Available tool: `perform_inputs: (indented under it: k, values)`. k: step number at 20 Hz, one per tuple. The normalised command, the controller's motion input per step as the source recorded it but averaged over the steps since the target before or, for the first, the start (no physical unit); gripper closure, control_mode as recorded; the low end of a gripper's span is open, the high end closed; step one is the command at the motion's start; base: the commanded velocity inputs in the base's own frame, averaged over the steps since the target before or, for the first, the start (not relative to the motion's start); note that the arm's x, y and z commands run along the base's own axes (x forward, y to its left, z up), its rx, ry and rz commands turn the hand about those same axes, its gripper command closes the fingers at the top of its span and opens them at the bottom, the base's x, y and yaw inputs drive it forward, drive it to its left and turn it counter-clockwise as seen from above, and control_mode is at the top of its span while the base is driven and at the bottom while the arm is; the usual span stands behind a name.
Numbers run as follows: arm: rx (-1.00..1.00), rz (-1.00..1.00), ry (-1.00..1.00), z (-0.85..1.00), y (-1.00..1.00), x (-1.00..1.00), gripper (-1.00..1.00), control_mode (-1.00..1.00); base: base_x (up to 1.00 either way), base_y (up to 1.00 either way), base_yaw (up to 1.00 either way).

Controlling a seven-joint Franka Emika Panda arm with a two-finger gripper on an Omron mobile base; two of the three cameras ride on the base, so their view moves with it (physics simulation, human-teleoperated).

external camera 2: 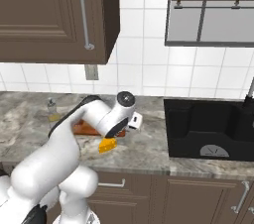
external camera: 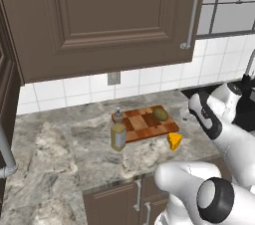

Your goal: Retrieve the reheated potato from the microwave, then place the potato, cheese, and condiment on the cutting board.

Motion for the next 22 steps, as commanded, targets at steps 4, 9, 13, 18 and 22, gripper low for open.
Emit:
perform_inputs:
  k: [4,9,13,18,22]
  values:
    - [-0.05,-0.18,0.0,0.07,0.01,-0.42,-1.0,-1.0,0.0,0.0,0.0]
    - [-0.02,-0.12,0.0,0.07,0.12,-0.23,-1.0,-1.0,0.0,0.0,0.0]
    - [0.0,-0.02,0.0,0.12,0.17,-0.13,-1.0,-1.0,0.0,0.0,0.0]
    - [0.0,0.0,0.02,0.1,0.13,-0.11,-1.0,-1.0,0.0,0.0,0.0]
    - [-0.07,0.0,0.03,0.02,0.1,-0.11,-1.0,-1.0,0.0,0.0,0.0]
